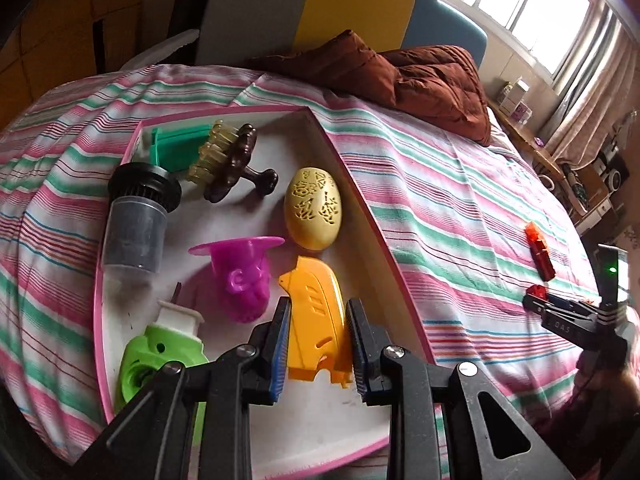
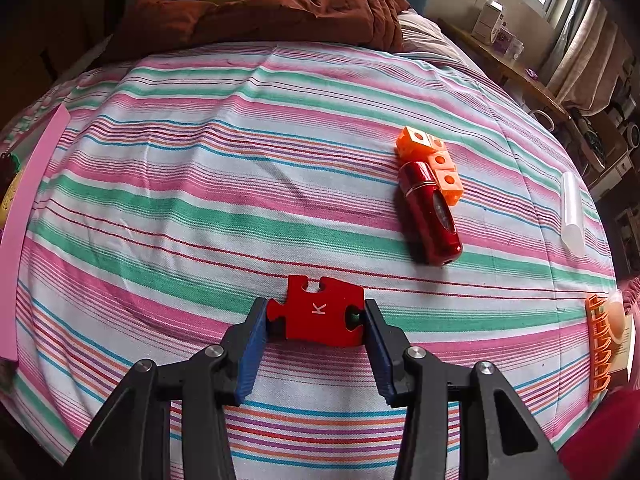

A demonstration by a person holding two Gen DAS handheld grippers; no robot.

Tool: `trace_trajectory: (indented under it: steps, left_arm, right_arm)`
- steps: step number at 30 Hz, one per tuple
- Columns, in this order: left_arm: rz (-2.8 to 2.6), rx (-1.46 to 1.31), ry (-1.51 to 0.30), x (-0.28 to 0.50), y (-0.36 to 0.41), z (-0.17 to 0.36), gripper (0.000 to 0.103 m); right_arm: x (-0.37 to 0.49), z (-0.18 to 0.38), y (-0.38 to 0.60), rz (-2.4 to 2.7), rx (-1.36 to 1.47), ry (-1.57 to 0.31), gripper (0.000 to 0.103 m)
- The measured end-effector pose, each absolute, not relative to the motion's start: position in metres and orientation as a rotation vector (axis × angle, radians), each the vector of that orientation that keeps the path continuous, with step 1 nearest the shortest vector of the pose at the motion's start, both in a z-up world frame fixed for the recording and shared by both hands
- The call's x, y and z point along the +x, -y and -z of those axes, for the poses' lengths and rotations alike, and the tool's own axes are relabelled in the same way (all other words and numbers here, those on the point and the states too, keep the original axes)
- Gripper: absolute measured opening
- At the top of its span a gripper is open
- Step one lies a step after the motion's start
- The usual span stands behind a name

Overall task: Organize rigid objects
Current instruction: 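Place the yellow piece in the tray with the left tool while the right holds the puzzle piece, then withdraw the left tool while the right tool carries the red puzzle piece toward the tray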

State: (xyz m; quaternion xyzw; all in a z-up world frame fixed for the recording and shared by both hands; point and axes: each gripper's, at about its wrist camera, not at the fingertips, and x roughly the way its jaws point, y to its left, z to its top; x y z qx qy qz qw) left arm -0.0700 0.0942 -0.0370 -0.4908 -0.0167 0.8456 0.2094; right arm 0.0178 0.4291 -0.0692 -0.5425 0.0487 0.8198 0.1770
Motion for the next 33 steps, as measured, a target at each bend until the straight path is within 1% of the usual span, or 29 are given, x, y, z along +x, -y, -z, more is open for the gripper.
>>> trace_trajectory:
  steps: [2,5,9,13,20,33]
  left_arm:
    - [-2.388,-1.370,0.007,-0.082,-0.095,0.042,0.027]
    - [-2.417,-1.381,0.022,-0.094,-0.089,0.044,0.027]
    - [-2.467,-1.349,-0.027,-0.093,-0.087,0.041,0.027]
    - [-2.492,-1.292,-0.056,-0.083,-0.090,0.033,0.040]
    - [-2.516,-1.210,-0.105,-0.061,-0.092,0.015,0.041]
    - [-2.534,-1.168,-0.071,-0.035,-0.082,0.002,0.042]
  right_arm:
    - [0.017,0.069,-0.428,-2.320,-1.534,-0.134,0.046]
    - [0.016,0.070,-0.426,-2.319,-1.534,-0.129,0.046]
    - [0.016,0.070,-0.424,-2.318,-1.534,-0.123,0.046]
    - [0.016,0.069,-0.425,-2.318,-1.535,-0.122,0.046]
    - [0.016,0.069,-0.424,-2.320,-1.534,-0.120,0.046]
    - [0.015,0.070,-0.426,-2.320,-1.529,-0.111,0.046]
